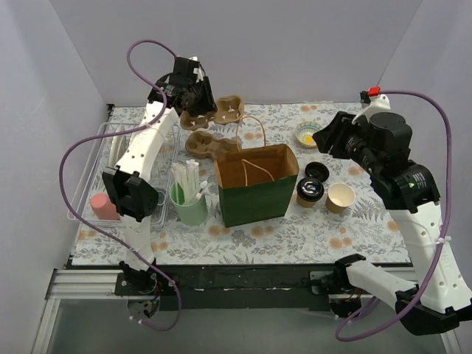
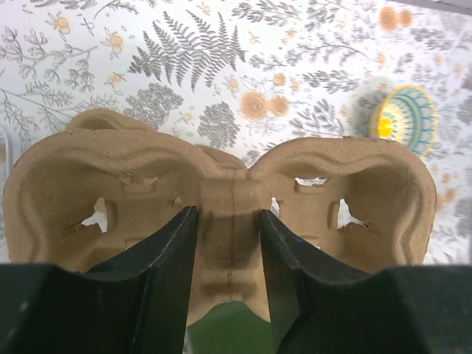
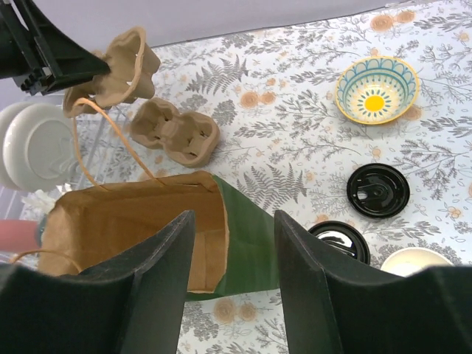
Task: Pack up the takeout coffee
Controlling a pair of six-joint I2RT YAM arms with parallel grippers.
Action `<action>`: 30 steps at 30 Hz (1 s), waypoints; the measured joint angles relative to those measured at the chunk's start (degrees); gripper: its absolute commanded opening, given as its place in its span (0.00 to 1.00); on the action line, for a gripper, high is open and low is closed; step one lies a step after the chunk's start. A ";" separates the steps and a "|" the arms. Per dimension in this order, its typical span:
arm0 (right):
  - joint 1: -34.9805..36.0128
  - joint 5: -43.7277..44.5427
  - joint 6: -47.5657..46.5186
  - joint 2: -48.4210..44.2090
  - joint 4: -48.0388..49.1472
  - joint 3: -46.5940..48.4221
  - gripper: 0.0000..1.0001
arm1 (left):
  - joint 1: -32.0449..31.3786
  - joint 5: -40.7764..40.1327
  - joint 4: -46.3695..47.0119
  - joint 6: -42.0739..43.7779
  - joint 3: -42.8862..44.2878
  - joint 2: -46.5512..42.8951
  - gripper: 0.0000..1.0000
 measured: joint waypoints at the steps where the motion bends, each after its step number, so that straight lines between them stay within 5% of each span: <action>1: 0.00 -0.26 0.46 0.11 0.15 0.70 0.54 | 0.00 0.59 -1.05 -0.90 0.13 -1.25 0.27; 16: 1.29 -11.17 10.16 9.75 4.39 14.43 0.52 | 0.00 7.10 -8.92 -7.26 0.74 -19.04 0.26; 25: 15.45 -7.30 13.40 25.49 3.10 32.68 0.52 | -0.04 10.88 -8.68 -10.34 -9.99 -24.79 0.25; 30: 20.39 -3.67 14.71 28.33 1.36 34.40 0.50 | -0.07 11.23 -8.96 -11.32 -11.34 -25.05 0.24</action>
